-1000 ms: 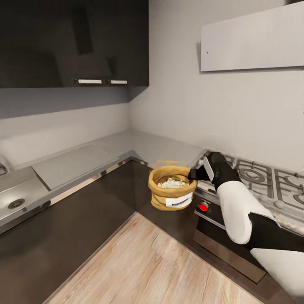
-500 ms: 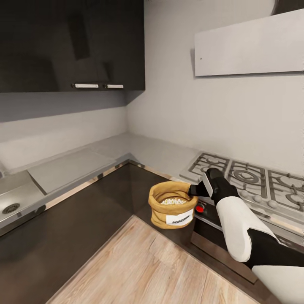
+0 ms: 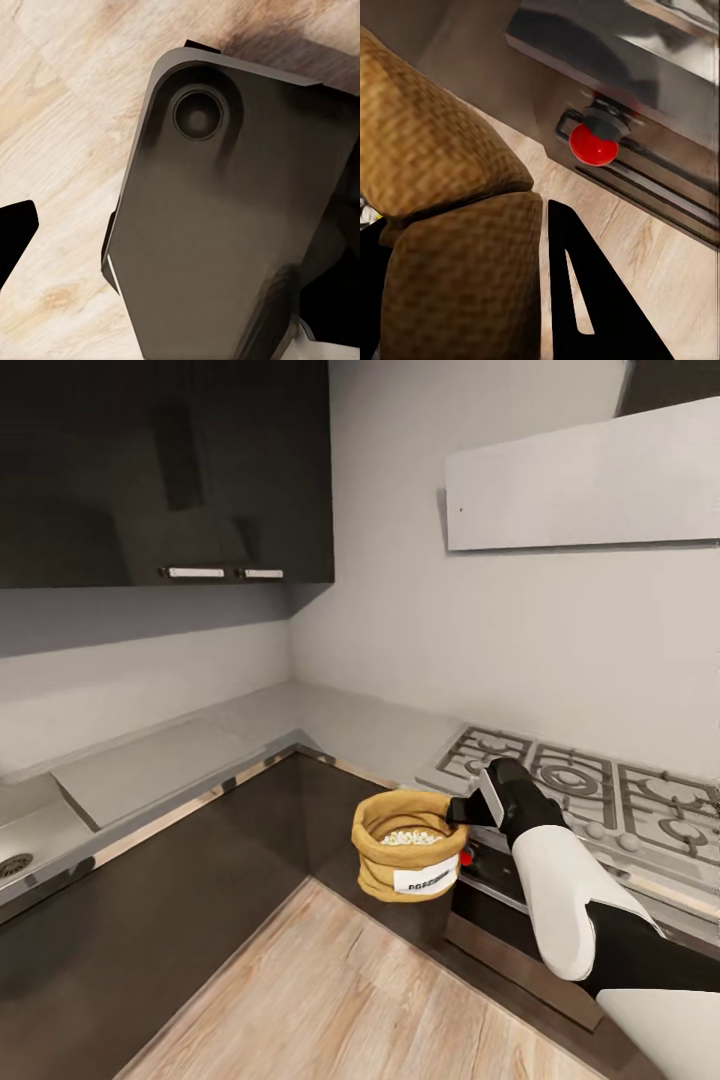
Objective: In the kitchen, take the popcorn bag from the countertop, put it into the microwave, and heat it until the popcorn is cooked so the cooked popcorn ends up inside the bag.
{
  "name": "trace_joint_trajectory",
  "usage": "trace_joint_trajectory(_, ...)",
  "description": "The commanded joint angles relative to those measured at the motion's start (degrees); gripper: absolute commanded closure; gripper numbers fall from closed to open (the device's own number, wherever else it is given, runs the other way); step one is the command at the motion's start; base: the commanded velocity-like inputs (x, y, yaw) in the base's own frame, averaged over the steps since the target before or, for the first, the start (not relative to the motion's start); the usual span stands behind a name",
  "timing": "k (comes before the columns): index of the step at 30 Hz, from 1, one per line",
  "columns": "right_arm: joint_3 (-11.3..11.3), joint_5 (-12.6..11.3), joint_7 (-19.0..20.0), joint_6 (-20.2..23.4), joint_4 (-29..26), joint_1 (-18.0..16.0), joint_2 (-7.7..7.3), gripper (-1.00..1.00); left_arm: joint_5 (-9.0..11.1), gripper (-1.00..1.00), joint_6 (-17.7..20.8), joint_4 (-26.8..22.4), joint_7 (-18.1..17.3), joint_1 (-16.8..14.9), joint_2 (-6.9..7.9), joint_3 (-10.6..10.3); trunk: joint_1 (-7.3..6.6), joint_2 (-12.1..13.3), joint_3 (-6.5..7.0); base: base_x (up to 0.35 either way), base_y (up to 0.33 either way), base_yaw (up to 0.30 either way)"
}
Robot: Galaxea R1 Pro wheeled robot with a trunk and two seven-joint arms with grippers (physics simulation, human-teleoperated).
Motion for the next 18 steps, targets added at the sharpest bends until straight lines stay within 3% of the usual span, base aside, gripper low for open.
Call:
trace_joint_trajectory(1,-0.4,0.4,0.0,0.2,-0.1,-0.1,0.04,1.00,0.2,-1.00,-0.2,0.0,0.1,0.0,-0.02,0.0,0.00,0.0,-0.05,0.000,0.000,-0.015)
trace_joint_trajectory(11,-0.4,0.8,-0.1,0.2,0.6,-0.1,-0.10,1.00,0.2,-1.00,-0.2,0.0,0.1,0.0,-0.02,0.0,0.00,0.0,-0.04,-0.005,0.002,-0.001)
trace_joint_trajectory(16,-0.4,0.4,-0.2,0.2,0.9,-0.1,-0.09,1.00,0.2,-1.00,-0.2,0.0,0.4,0.0,-0.19,0.3,0.00,0.0,-0.04,-0.245,0.153,0.000)
trace_joint_trajectory(18,-0.4,0.6,-0.3,0.2,3.8,-0.1,-0.20,1.00,0.2,-1.00,-0.3,0.0,0.4,0.0,-0.21,0.3,0.00,0.0,-0.04,-0.300,0.167,0.000)
